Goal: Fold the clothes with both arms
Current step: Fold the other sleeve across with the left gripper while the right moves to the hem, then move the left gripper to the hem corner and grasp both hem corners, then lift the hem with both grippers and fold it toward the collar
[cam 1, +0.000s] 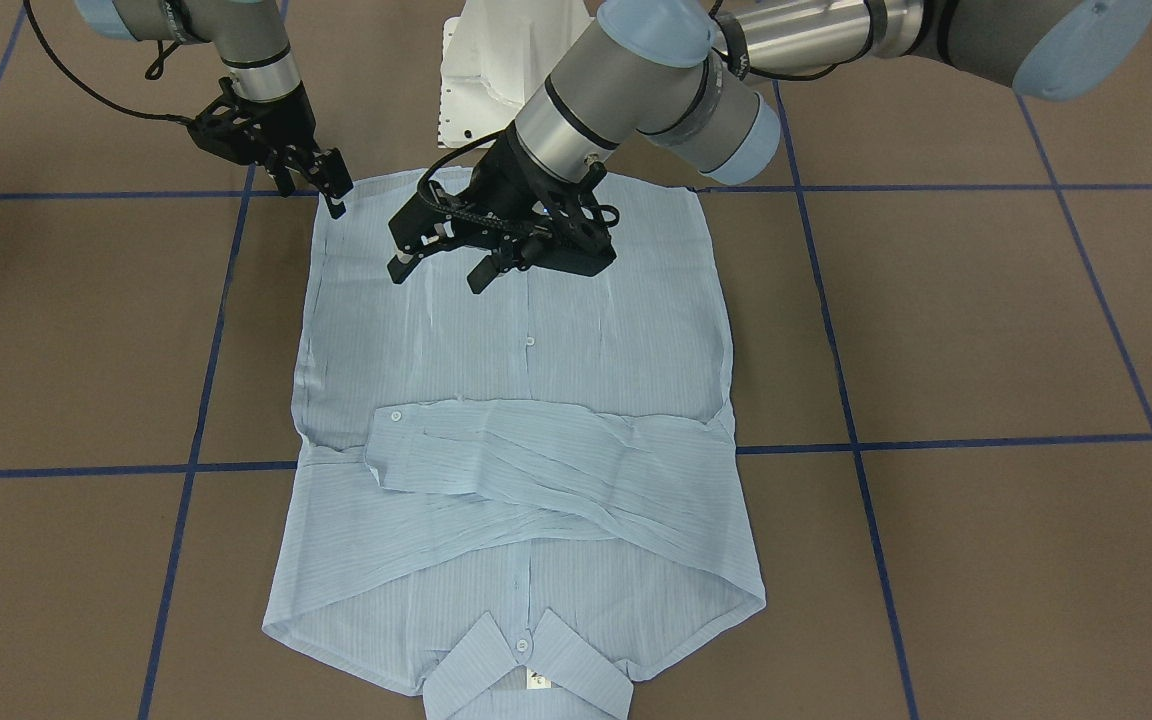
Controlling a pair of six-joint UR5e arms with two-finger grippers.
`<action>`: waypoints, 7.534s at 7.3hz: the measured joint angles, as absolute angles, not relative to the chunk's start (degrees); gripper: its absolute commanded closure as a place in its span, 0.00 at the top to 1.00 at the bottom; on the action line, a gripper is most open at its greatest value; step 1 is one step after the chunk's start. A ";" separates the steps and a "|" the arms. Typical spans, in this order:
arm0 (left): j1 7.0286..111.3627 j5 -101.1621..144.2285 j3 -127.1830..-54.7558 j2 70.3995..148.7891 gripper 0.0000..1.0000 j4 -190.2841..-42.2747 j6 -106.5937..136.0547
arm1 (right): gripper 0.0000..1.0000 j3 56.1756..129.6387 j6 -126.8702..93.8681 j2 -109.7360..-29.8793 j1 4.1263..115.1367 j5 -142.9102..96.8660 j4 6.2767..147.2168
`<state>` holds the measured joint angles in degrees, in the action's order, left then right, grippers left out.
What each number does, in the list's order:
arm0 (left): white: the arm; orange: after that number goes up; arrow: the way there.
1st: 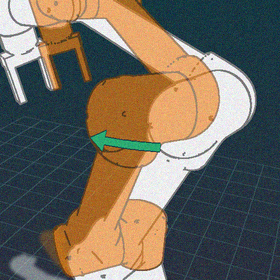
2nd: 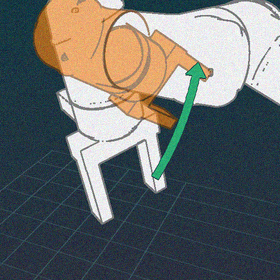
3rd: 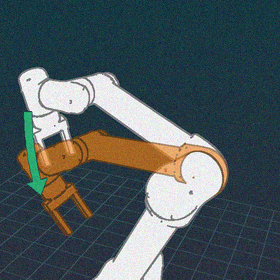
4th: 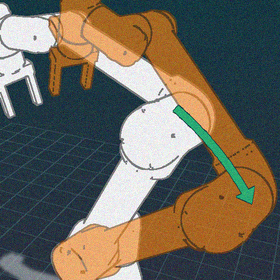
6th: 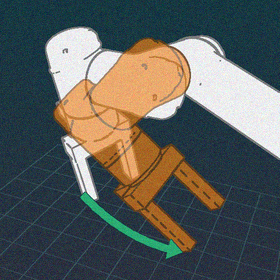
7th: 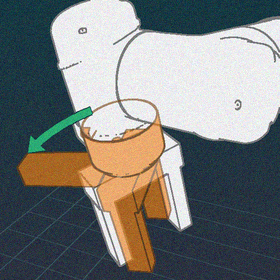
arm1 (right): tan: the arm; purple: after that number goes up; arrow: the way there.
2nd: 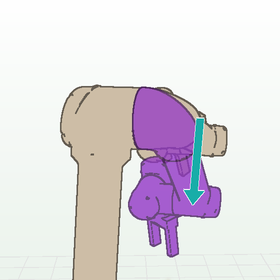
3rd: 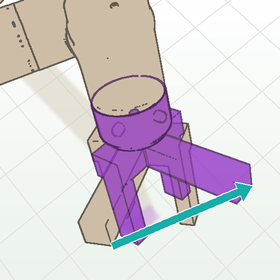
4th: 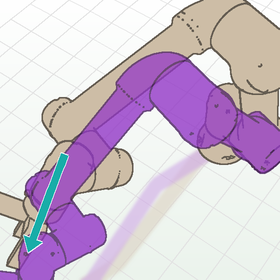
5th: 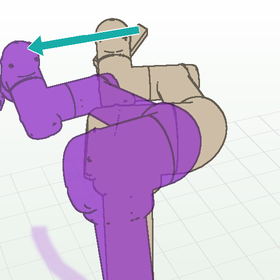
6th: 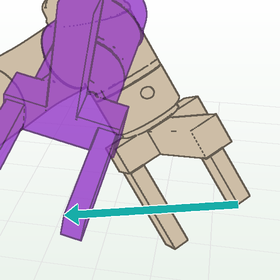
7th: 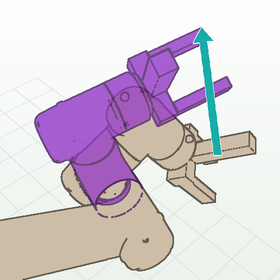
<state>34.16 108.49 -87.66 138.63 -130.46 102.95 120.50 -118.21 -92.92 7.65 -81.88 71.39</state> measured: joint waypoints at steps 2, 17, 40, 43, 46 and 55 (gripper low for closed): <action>34.27 108.46 -88.05 138.48 0.99 -130.43 102.92 | 0.50 120.04 -118.52 -92.45 6.59 -81.60 71.99; 10.97 93.14 -117.25 101.32 0.86 -104.30 104.04 | 0.00 123.87 -118.74 -92.80 6.36 -82.34 72.36; 12.36 94.28 -132.73 97.70 0.00 -98.38 113.46 | 0.00 142.10 -123.95 -92.69 5.85 -83.04 88.00; 28.28 99.35 -130.87 104.02 0.00 -97.54 106.38 | 0.00 142.09 -123.11 -88.52 15.63 -83.97 89.17; 36.40 101.56 -121.55 111.26 0.00 -98.55 102.38 | 0.00 132.70 -116.04 -80.32 28.13 -88.46 89.38; 43.02 101.25 -79.01 123.64 0.00 -127.68 100.14 | 0.00 92.71 -101.58 -59.91 44.36 -95.65 78.23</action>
